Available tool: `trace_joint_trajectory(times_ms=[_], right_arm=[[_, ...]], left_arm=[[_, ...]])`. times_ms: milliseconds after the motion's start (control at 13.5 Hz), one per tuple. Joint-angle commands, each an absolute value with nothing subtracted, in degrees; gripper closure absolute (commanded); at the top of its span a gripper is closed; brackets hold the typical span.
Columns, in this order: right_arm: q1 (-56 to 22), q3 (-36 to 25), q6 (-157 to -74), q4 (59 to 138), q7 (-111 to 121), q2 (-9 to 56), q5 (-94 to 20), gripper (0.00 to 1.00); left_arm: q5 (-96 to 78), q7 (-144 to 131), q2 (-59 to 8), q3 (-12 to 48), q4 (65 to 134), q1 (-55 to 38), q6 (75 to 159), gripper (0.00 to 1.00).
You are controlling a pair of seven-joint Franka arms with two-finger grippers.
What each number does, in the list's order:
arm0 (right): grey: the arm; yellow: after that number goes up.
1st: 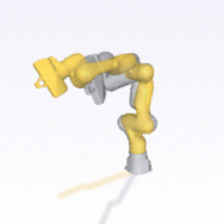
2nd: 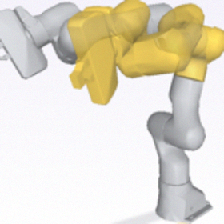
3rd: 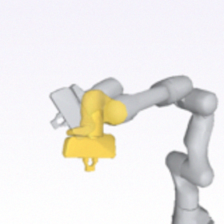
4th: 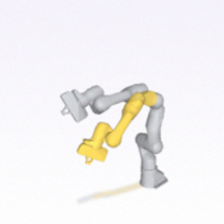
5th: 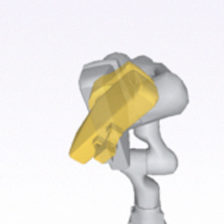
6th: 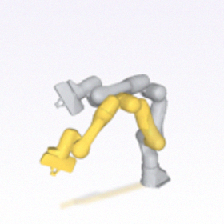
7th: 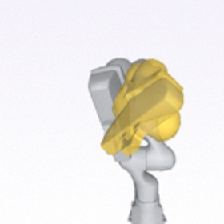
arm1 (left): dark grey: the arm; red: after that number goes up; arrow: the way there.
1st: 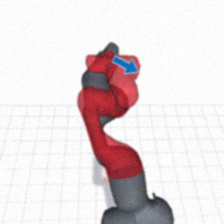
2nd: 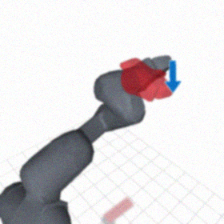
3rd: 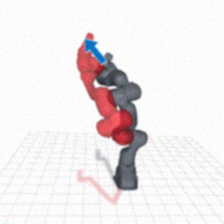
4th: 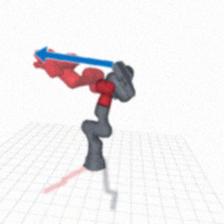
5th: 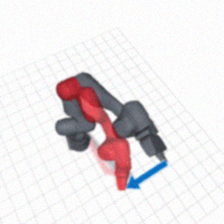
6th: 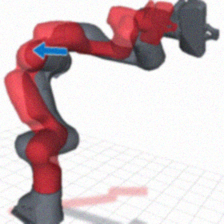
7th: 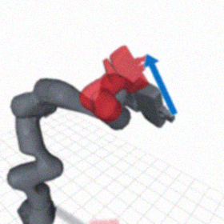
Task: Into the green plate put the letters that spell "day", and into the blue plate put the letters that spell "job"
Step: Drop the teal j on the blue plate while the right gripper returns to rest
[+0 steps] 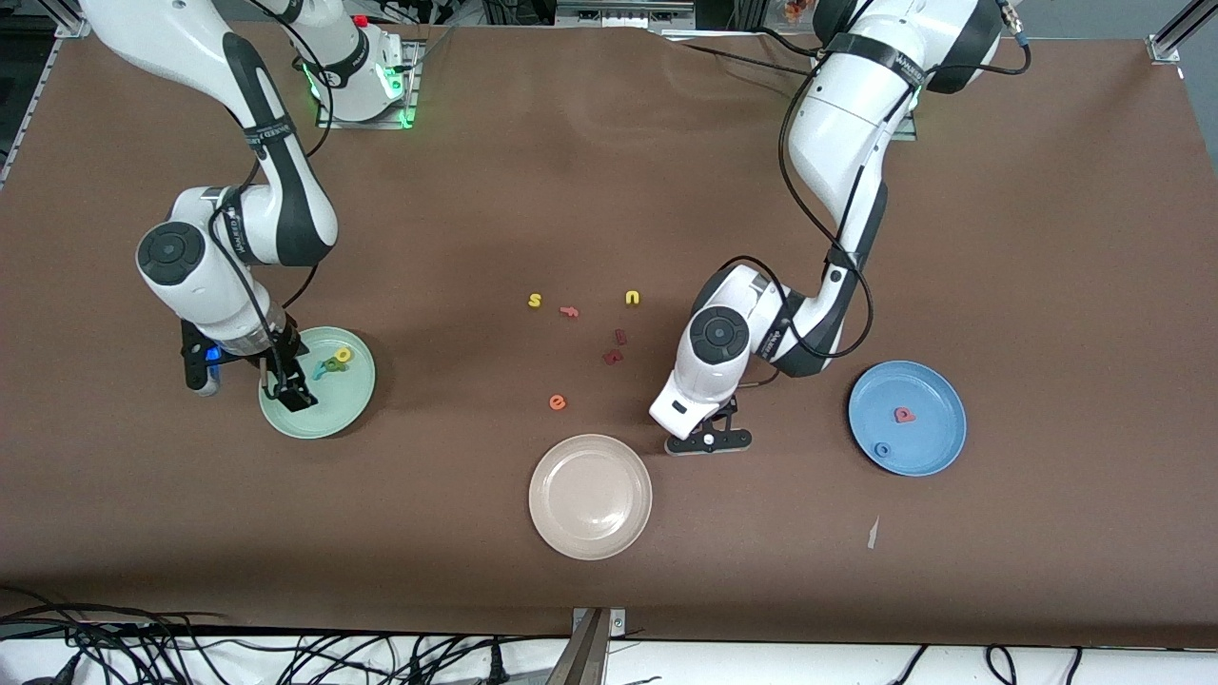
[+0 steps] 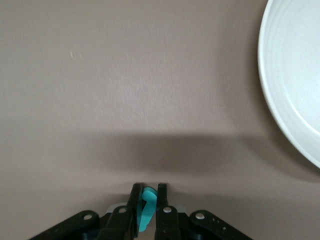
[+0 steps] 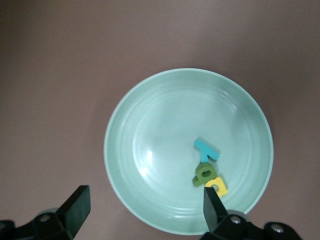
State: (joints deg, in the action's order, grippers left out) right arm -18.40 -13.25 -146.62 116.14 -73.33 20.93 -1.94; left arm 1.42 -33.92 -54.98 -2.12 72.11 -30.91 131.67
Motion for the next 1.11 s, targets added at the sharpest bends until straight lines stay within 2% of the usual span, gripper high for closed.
trace_joint_trajectory(times_ms=[0,297,667,890,964,1038], right_arm=[[-17.76,-12.92,-144.33,116.28,-70.24,16.27,-1.06,0.00],[-15.04,-12.92,-134.50,116.19,-53.92,10.12,-0.44,0.00],[-10.56,-12.83,-117.72,112.60,-36.07,1.42,-0.35,0.00],[-6.26,-12.22,-106.83,107.69,-25.44,-2.01,-0.53,0.00],[-3.63,-11.52,-101.65,103.75,-21.40,-2.20,-0.61,0.00],[-1.69,-11.08,-96.82,99.53,-17.62,-2.02,-0.88,0.00]], left_arm=[[2.20,-23.77,-51.34,-1.67,71.63,-27.18,125.01,1.00],[1.23,-5.07,-45.28,-1.58,75.13,-20.06,118.04,1.00],[1.05,14.12,-39.03,-0.35,83.30,-10.74,118.12,1.00],[1.32,22.03,-39.11,-0.35,84.64,-6.17,118.56,0.99],[1.41,23.80,-39.37,-0.44,84.46,-5.20,118.74,0.85],[1.32,23.82,-39.81,-0.44,84.03,-4.92,118.83,0.41]])
